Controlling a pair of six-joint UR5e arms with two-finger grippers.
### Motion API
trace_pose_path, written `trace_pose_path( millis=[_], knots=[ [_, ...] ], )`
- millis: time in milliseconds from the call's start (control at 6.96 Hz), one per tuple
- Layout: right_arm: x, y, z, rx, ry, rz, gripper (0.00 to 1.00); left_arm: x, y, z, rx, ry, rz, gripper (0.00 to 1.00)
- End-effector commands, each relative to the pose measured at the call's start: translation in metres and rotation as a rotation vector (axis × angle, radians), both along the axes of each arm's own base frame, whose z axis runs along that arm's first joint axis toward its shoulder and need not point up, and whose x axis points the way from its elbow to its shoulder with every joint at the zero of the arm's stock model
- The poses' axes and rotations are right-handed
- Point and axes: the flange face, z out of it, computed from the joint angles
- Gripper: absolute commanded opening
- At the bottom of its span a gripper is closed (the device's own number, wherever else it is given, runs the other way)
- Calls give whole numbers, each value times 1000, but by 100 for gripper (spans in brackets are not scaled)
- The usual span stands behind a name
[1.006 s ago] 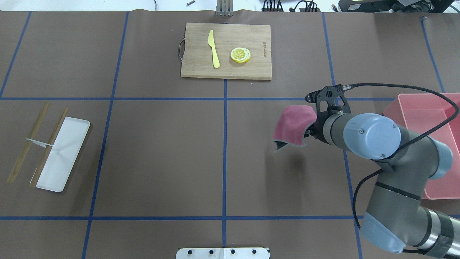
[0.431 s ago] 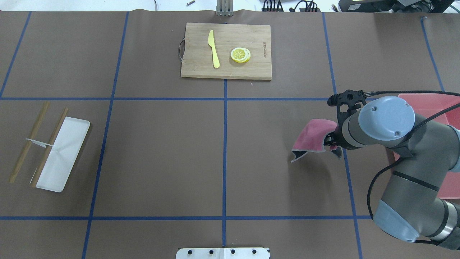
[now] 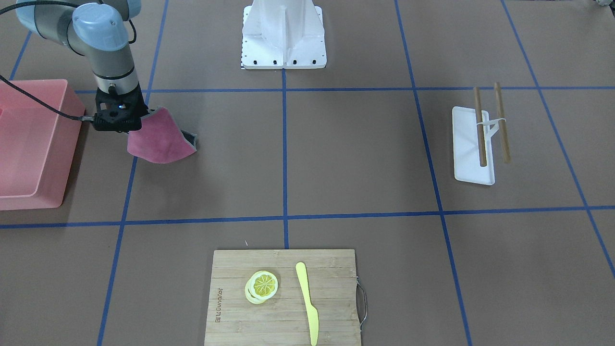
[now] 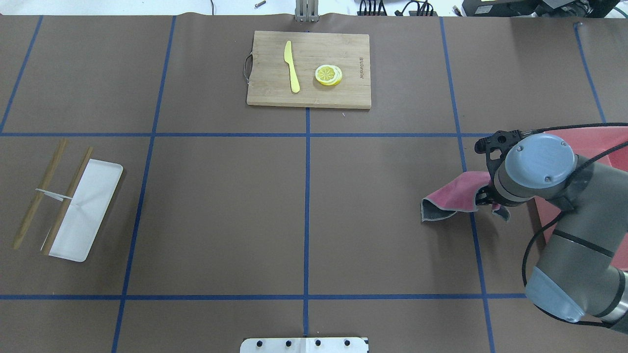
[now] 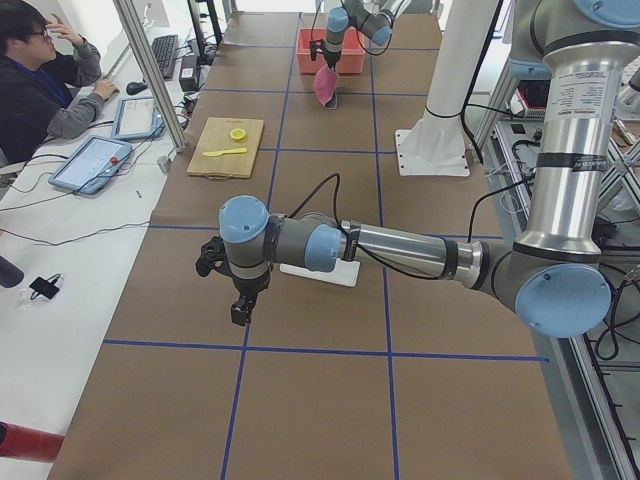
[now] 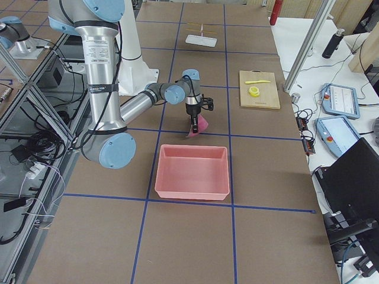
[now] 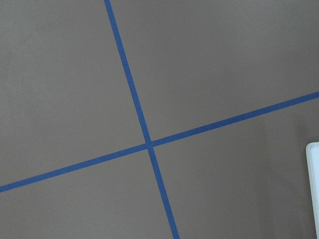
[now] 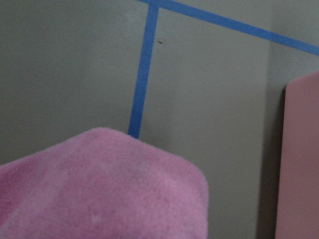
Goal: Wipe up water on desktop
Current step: 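Wipe the towel near the pink bin with the right gripper while the left withdraws, then wipe the towel back toward the table center and again toward the bin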
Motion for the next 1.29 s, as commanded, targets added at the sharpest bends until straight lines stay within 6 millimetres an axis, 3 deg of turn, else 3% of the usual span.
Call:
trace_pose_path(
  millis=[0,144,575,719,862,1006,1150],
  knots=[
    [-90,-29,-68,-50,-53,107,0,-1,-1,0,-1,-3,-4,98],
    [-135,-31,-125,-78,-131,177,0,-2,-1,1,-9,-5,-11,98],
    [-230,11,-276,-174,-367,377,0,-3,-1,3,-15,-5,-14,98],
    [-238,18,-291,-173,-407,419,0,-3,-1,3,-15,-6,-14,98],
    [-226,24,-252,-166,-364,386,0,-3,0,5,-18,-5,-14,98],
    [-191,35,-198,-120,-304,296,0,-3,0,5,-18,-5,-14,98],
    [-141,46,-154,-87,-216,204,0,-3,0,4,-22,-4,-19,98]
  ],
)
